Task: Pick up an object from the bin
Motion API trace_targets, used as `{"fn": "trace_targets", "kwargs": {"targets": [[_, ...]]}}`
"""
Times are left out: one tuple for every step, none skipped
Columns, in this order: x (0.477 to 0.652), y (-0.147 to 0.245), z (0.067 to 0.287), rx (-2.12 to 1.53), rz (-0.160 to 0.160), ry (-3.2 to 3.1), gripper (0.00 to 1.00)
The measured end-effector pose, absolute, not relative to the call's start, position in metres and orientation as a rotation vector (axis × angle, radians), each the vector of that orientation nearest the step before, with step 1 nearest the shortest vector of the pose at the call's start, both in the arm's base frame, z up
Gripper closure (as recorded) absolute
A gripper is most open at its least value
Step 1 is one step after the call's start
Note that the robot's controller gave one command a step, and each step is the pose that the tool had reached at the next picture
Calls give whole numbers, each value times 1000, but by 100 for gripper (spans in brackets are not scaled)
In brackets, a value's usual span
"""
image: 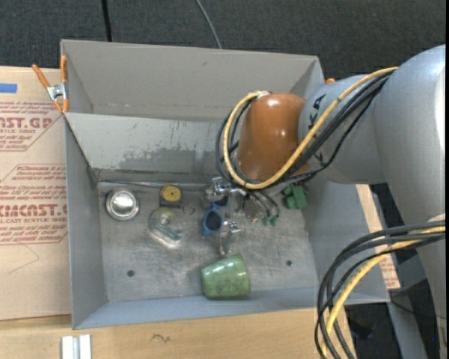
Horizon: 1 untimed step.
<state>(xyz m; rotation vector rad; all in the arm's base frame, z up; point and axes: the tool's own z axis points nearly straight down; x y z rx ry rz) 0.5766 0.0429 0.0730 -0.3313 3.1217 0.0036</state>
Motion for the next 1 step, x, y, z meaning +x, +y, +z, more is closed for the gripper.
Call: {"fn": "trace_targets", "kwargs": {"targets": [[577, 43, 74, -330, 4, 3121, 100]]}}
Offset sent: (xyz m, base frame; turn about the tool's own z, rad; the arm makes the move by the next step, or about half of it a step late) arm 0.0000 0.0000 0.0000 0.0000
